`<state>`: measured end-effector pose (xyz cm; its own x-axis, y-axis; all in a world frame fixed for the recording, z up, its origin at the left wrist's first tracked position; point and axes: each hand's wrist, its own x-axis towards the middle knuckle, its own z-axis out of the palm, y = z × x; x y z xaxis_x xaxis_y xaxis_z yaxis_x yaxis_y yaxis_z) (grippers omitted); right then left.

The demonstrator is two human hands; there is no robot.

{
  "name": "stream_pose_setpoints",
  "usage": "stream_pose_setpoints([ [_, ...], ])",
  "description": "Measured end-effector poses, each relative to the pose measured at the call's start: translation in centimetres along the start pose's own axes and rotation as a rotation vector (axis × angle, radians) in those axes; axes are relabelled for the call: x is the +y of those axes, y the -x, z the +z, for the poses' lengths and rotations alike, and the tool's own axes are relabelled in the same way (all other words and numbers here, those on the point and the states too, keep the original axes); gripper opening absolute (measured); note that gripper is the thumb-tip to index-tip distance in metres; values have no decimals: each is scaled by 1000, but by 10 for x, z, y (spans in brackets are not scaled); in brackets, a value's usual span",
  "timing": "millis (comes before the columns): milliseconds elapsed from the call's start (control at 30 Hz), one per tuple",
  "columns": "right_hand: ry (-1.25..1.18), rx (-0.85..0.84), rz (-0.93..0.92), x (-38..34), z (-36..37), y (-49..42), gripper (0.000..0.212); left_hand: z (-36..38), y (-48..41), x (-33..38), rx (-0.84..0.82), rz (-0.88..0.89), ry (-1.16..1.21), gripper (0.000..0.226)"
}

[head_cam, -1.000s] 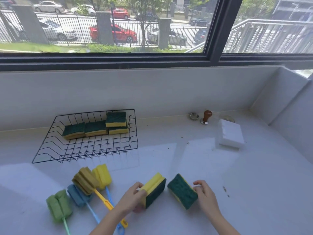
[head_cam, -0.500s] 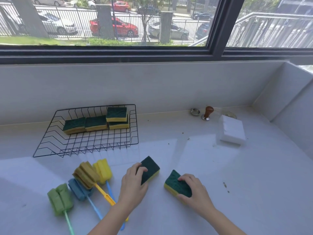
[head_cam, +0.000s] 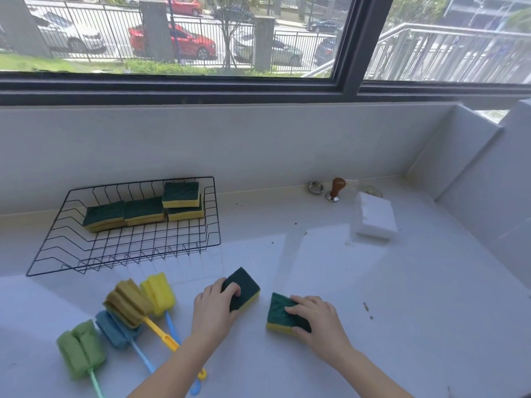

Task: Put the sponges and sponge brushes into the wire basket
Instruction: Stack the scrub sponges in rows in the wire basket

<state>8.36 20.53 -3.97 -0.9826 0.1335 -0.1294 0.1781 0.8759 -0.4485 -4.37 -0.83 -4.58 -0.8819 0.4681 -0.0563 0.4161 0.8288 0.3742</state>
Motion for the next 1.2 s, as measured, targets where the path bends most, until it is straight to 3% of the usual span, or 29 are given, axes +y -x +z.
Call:
stream_pose_setpoints([
  [233,-12,23,42,-13,5,10,41,-3,20,-6,-101,81,28,32],
  [400,-197,45,71,-24,-2,7,46,-14,39,-18,-140,135,162,30],
  [533,-274,45,30,-48,-9,-4,60,-41,47,-40,-85,150,230,30],
  [833,-423,35,-72,-140,2,-52,55,-108,54,-113,27,133,361,30],
  [1200,-378,-10,-244,-251,-1,-152,51,-193,23,-219,90,26,495,36],
])
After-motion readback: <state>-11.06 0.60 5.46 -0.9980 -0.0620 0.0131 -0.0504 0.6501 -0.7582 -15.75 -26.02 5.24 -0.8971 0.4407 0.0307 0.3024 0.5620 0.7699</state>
